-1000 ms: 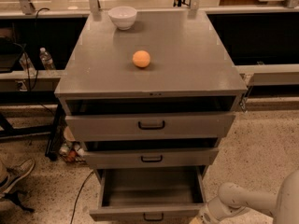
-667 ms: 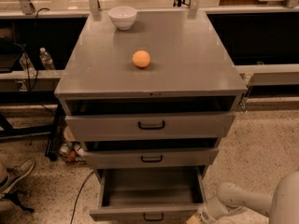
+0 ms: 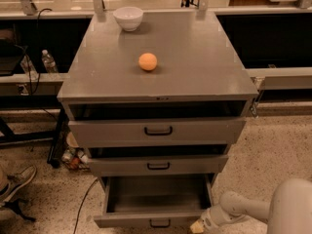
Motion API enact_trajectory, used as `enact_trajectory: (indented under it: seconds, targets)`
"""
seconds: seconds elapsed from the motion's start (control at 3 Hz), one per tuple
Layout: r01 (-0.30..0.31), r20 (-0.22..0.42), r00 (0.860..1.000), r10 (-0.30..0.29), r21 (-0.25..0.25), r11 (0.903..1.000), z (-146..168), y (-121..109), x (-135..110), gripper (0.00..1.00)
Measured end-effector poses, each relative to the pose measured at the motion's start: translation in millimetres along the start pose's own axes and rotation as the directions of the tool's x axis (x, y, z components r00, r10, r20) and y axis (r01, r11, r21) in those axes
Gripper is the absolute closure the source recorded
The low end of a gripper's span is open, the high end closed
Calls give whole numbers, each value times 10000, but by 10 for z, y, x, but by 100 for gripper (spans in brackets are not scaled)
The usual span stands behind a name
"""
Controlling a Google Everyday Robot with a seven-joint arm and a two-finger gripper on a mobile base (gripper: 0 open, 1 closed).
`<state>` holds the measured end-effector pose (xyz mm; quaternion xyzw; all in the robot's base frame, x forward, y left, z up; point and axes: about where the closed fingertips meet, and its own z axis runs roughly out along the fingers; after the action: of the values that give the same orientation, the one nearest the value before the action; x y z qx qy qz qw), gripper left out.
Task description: Close bottom drawer
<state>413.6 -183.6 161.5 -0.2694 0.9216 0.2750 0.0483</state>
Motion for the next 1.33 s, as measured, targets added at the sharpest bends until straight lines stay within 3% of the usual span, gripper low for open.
enact_trajectory:
  seconds: [0.67, 1.0, 1.33]
  targets:
    - [323, 1062, 9938, -323, 19, 9995, 77, -95, -283, 100]
    - [666, 1870, 9802, -657, 18, 9978, 121, -121, -535, 100]
    - [666, 1870, 9802, -657, 16, 9978, 122, -120, -534, 100]
